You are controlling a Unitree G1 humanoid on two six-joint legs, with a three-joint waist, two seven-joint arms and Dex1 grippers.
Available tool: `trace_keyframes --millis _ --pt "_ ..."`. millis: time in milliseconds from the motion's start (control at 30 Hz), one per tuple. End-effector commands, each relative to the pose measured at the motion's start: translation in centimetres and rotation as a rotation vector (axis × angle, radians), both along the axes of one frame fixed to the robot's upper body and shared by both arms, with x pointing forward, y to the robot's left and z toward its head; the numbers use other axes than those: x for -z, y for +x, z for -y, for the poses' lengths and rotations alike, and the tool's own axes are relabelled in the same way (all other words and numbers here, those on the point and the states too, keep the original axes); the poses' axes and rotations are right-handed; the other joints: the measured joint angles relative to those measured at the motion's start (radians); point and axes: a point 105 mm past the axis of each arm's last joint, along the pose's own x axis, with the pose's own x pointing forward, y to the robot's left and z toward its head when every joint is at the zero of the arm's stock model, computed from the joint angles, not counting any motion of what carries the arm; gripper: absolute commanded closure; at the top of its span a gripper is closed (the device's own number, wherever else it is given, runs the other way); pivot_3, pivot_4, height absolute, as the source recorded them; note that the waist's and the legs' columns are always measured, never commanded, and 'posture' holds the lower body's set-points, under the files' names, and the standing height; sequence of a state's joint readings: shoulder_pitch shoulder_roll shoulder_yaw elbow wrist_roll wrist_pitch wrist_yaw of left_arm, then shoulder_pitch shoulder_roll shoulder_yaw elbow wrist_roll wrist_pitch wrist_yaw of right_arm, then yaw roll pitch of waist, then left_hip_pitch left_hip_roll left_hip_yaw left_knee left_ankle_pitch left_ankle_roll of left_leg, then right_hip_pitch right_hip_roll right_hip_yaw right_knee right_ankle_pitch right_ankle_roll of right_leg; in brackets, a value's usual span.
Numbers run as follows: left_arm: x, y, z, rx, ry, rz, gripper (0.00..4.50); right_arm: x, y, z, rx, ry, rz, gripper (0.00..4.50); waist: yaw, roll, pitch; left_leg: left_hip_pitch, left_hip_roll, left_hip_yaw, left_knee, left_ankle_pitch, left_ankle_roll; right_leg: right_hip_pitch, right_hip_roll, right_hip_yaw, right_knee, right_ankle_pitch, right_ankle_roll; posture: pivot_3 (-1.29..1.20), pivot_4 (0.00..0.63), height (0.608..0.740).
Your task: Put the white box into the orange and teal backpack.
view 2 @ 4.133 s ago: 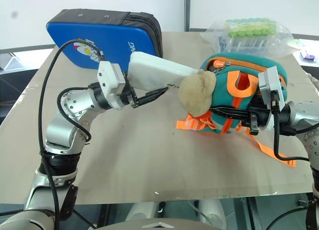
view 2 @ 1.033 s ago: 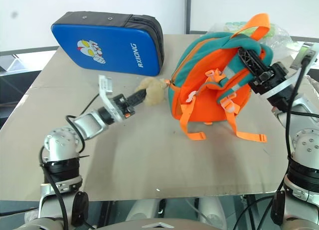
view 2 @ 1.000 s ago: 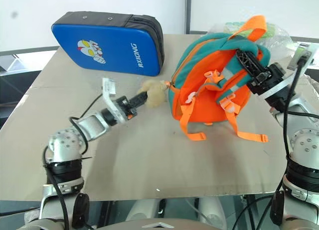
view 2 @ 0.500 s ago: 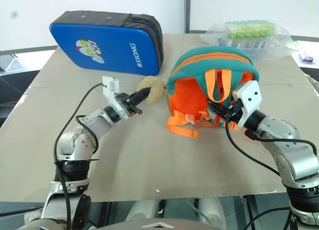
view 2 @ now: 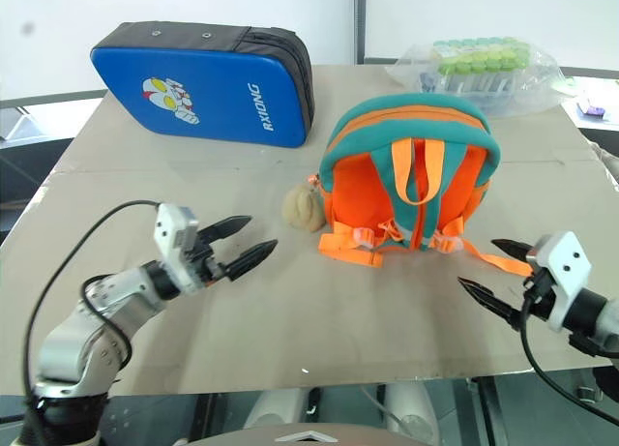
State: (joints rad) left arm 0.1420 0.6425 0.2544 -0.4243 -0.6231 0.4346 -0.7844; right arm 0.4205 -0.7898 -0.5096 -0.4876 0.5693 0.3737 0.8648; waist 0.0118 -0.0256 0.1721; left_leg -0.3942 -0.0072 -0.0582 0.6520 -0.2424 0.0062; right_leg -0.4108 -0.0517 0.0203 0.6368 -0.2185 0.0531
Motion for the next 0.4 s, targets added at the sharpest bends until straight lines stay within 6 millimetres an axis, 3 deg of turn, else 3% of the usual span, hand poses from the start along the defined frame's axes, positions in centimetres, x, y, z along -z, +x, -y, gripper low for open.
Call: trace_keyframes --millis 33,233,400 --pt "-1.3 -1.7 -1.6 0.001 0.040 0.050 0.02 -1.2 -0.8 2.3 0.045 0.029 0.063 0.00 0.000 0.000 0.000 0.001 0.001 0.001 0.000 0.000 0.000 0.001 0.000 0.000 0.000 0.000 0.000 0.00 0.150 0.740" --pt "-0.5 -4.4 -3.5 0.013 0.058 -0.038 0.02 -0.2 -3.0 5.2 0.088 -0.024 0.036 0.00 0.002 0.001 0.000 0.001 0.001 0.001 0.000 0.000 0.000 0.001 0.000 -0.001 -0.001 0.000 0.000 0.00 0.150 0.740" --pt "-1.0 -4.4 -4.0 0.034 0.042 -0.062 0.02 -0.1 -3.3 5.3 0.072 -0.033 0.028 0.00 0.002 0.001 0.000 0.000 0.002 0.001 0.000 0.000 0.000 0.001 0.000 -0.001 -0.002 0.000 0.000 0.00 0.150 0.740"
